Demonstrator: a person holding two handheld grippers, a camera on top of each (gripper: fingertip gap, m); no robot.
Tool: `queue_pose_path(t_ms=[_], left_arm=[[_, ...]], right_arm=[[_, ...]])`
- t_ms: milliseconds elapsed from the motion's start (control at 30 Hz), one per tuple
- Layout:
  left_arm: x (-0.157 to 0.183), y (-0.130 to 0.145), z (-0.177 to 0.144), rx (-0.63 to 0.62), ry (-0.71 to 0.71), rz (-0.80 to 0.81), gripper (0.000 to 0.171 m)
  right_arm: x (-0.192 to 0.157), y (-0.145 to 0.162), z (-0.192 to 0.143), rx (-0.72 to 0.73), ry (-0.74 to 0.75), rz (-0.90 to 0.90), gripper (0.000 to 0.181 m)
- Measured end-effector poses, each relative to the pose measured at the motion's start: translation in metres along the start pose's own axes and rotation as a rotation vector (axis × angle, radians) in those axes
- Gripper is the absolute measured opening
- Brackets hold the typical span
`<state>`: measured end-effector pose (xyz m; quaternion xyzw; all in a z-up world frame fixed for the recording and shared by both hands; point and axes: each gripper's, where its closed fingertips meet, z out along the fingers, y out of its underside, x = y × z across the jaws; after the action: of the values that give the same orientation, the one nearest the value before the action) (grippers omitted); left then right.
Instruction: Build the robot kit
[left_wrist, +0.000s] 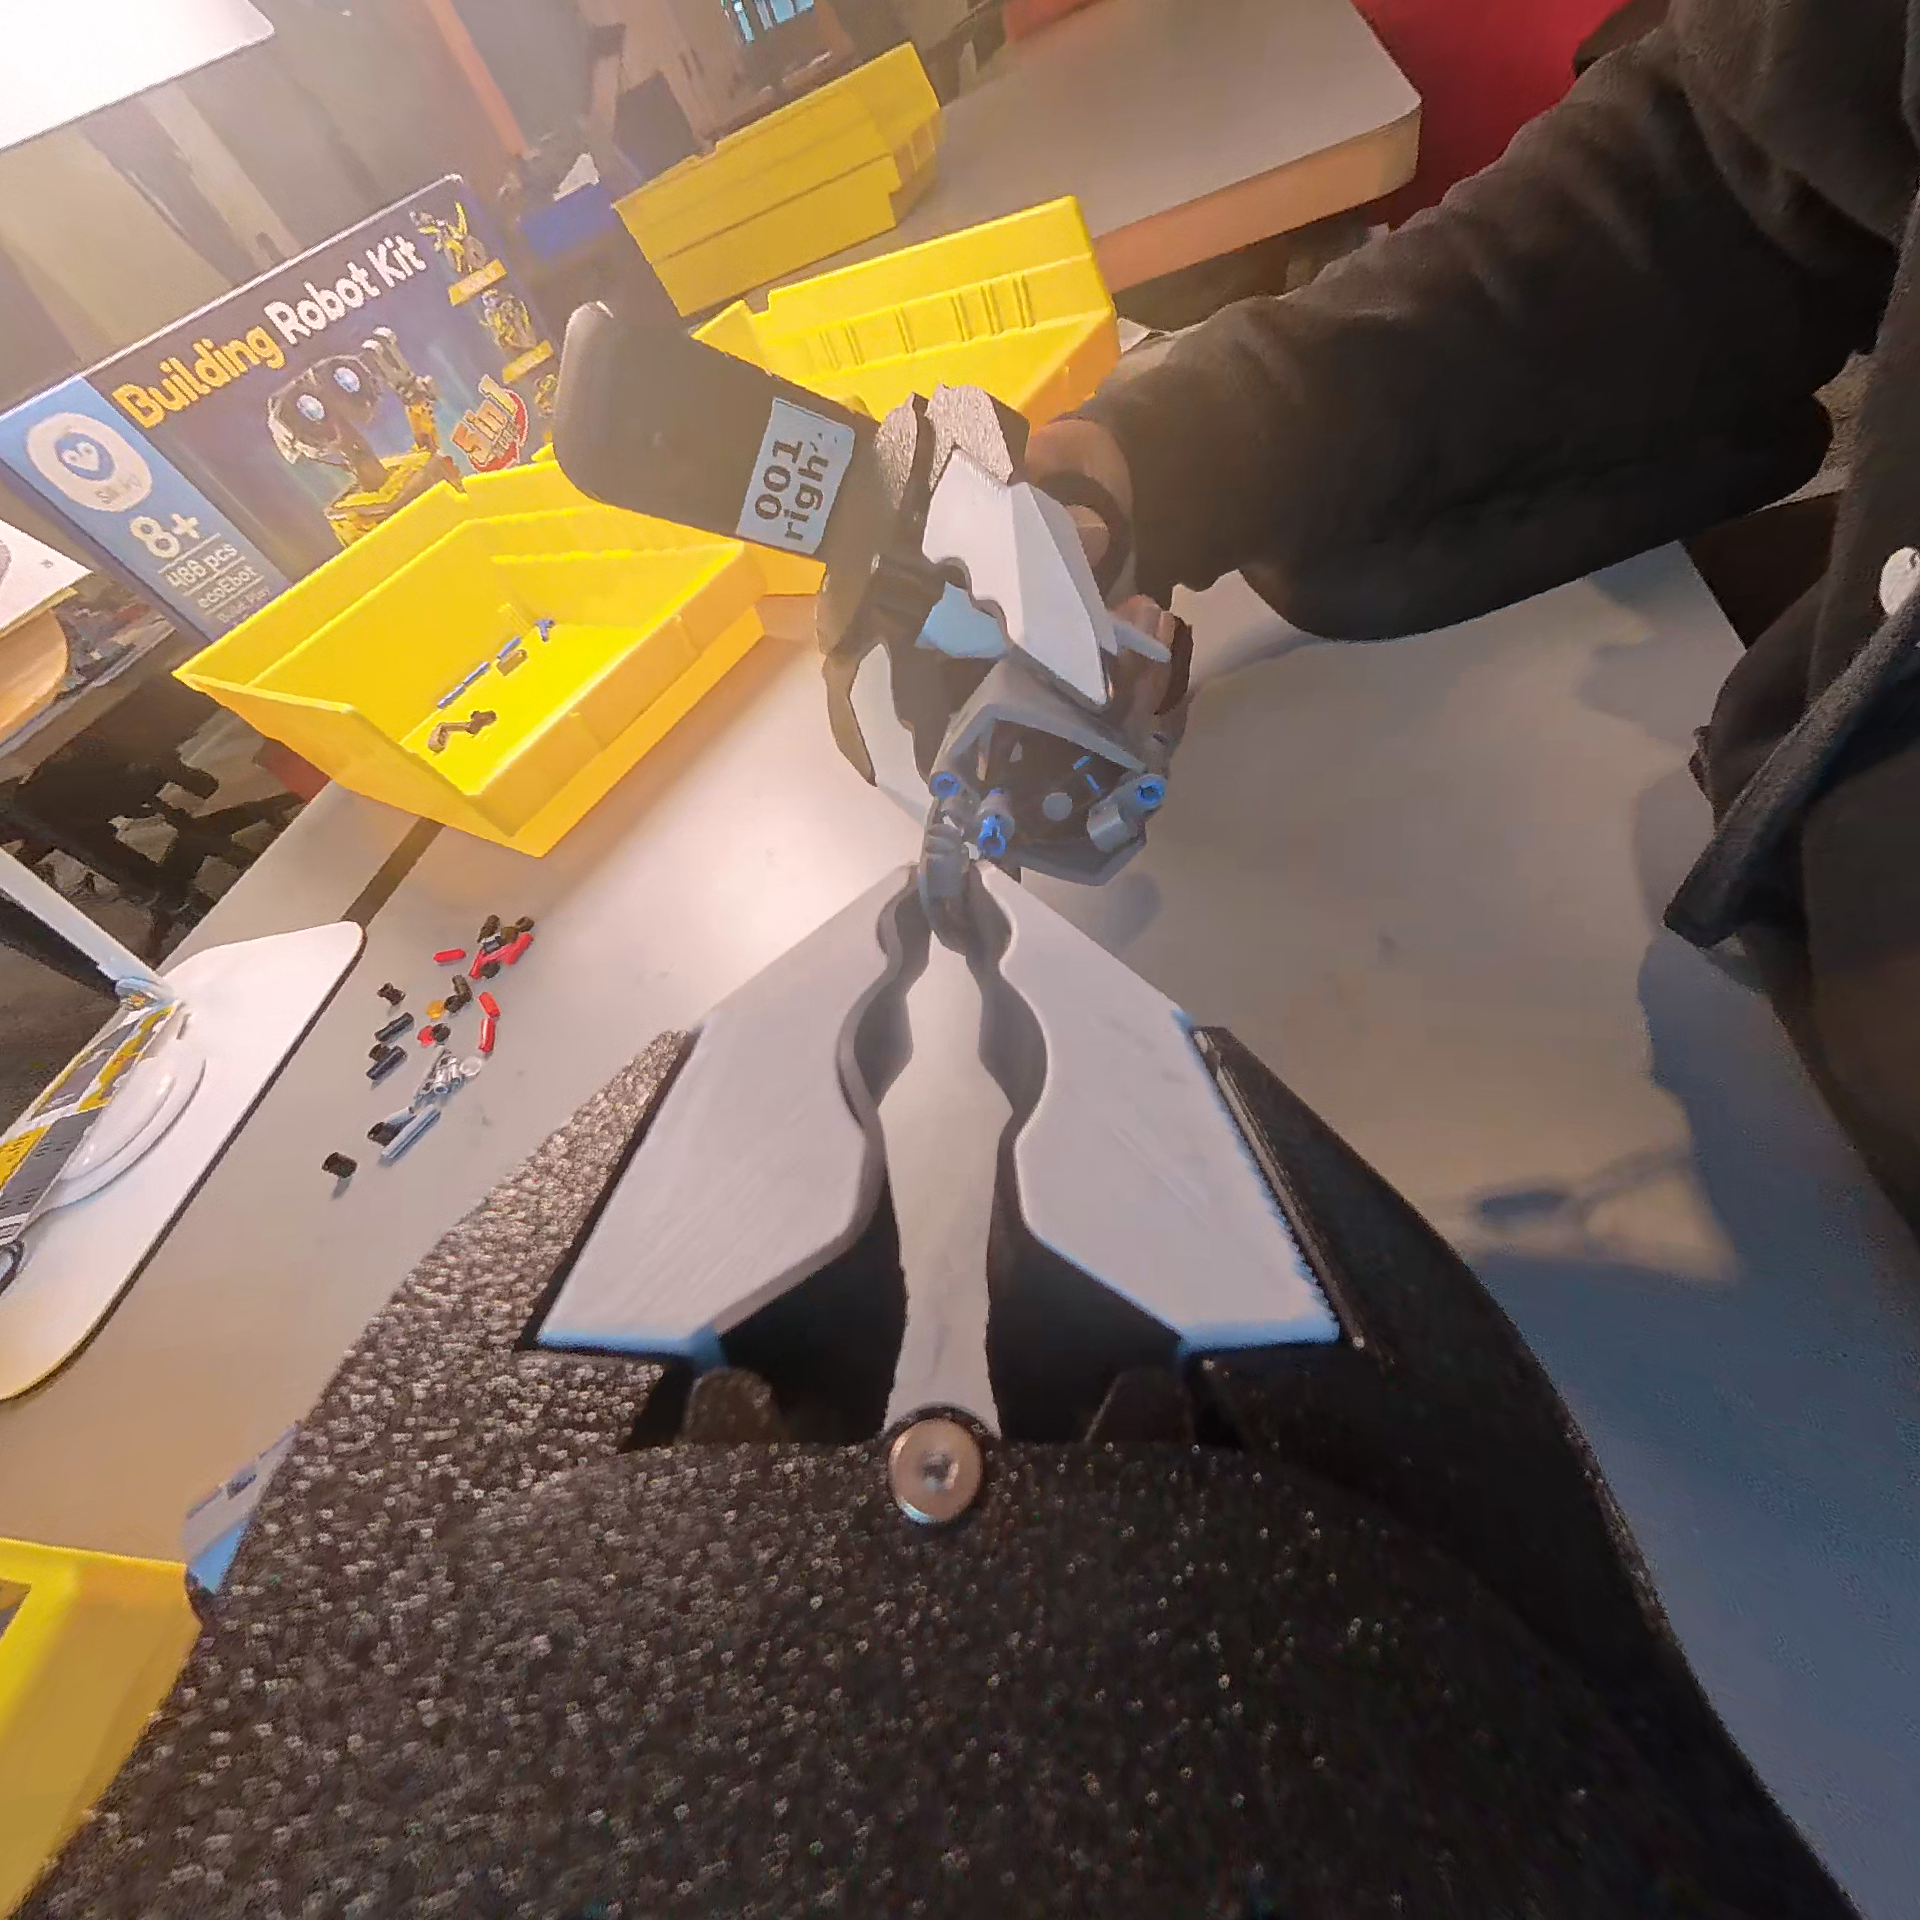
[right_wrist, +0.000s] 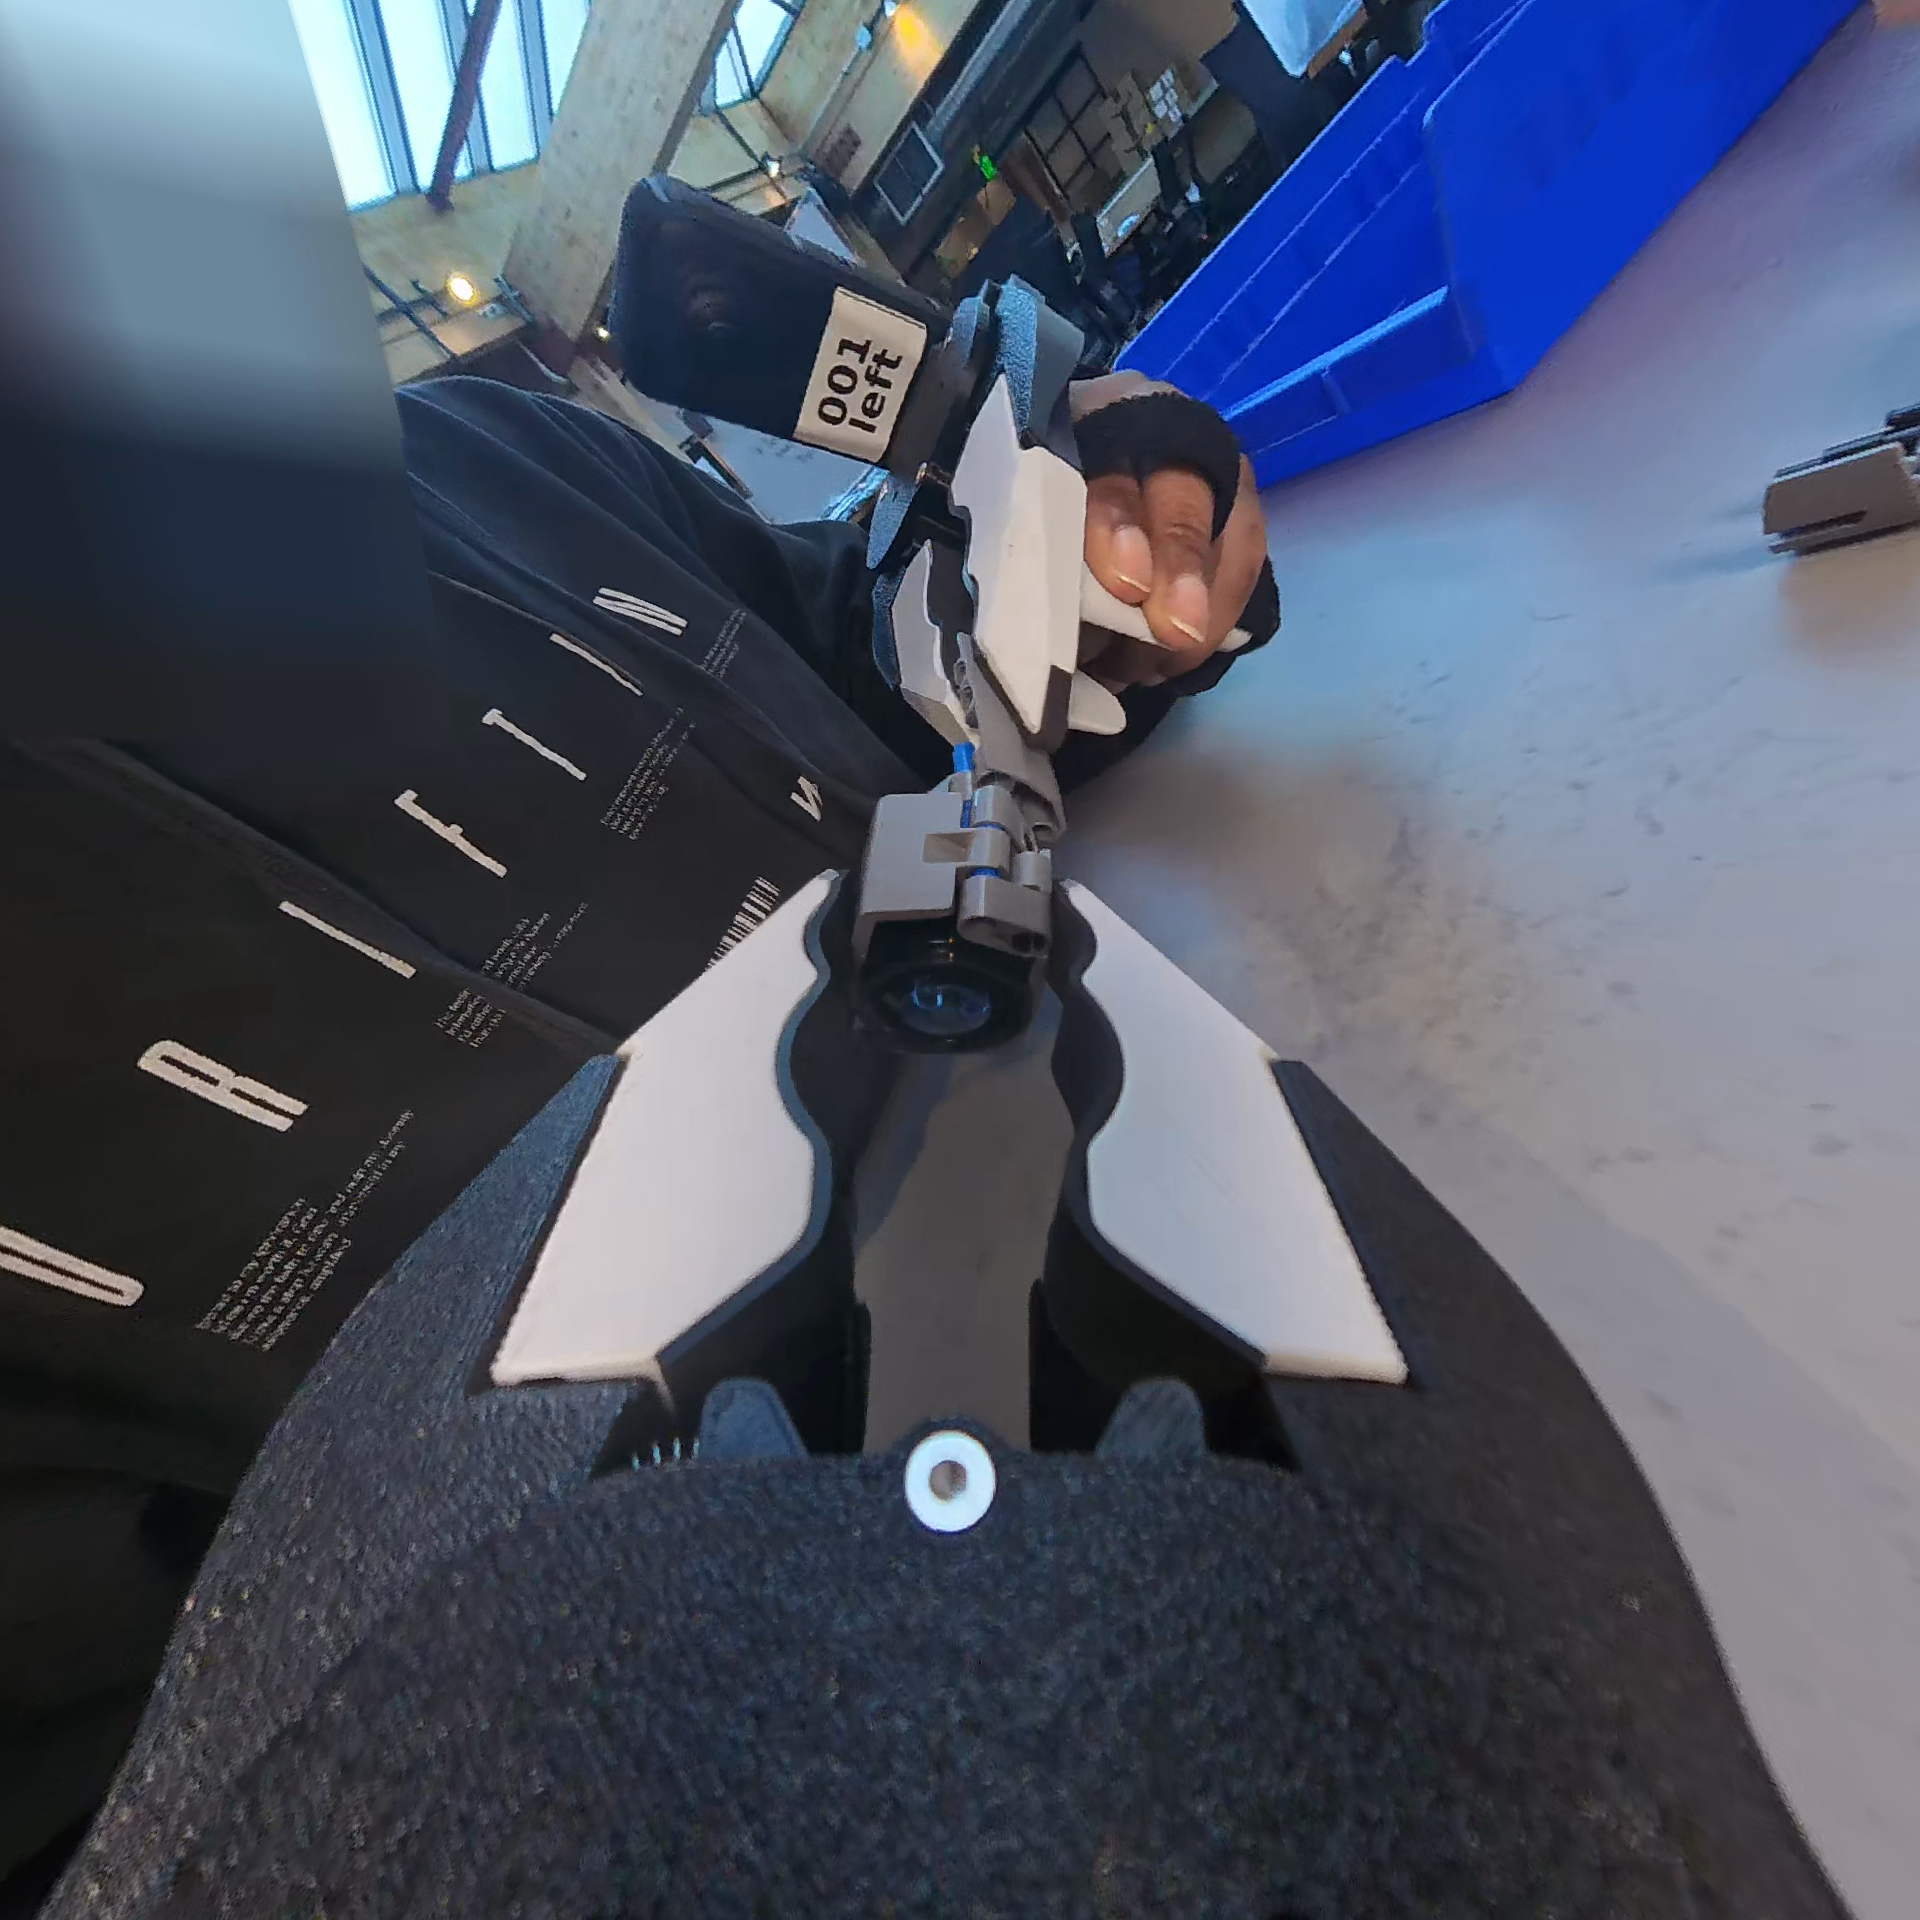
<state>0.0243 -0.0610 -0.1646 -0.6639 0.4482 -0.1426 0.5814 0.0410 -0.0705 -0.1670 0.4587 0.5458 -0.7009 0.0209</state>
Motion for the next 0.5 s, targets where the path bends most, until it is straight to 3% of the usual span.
queue_pose_path(t_ms=[133, 300, 500], left_arm=[[-0.0011, 0.0006, 0.0009, -0.031, -0.022, -0.018, 0.005], [0.0049, -0.0020, 0.0009, 0.026, 0.067, -0.171, 0.005], [0.0058, 0.0035, 0.0044, -0.010, 0.048, -0.100, 0.006]], right_arm=[[0.0024, 0.0003, -0.0012, -0.007, 0.024, -0.011, 0.034], [-0.0005, 0.0040, 0.0046, -0.044, 0.027, -0.045, 0.035], [-0.0006, 0.0059, 0.0075, -0.039, 0.020, -0.021, 0.034]])
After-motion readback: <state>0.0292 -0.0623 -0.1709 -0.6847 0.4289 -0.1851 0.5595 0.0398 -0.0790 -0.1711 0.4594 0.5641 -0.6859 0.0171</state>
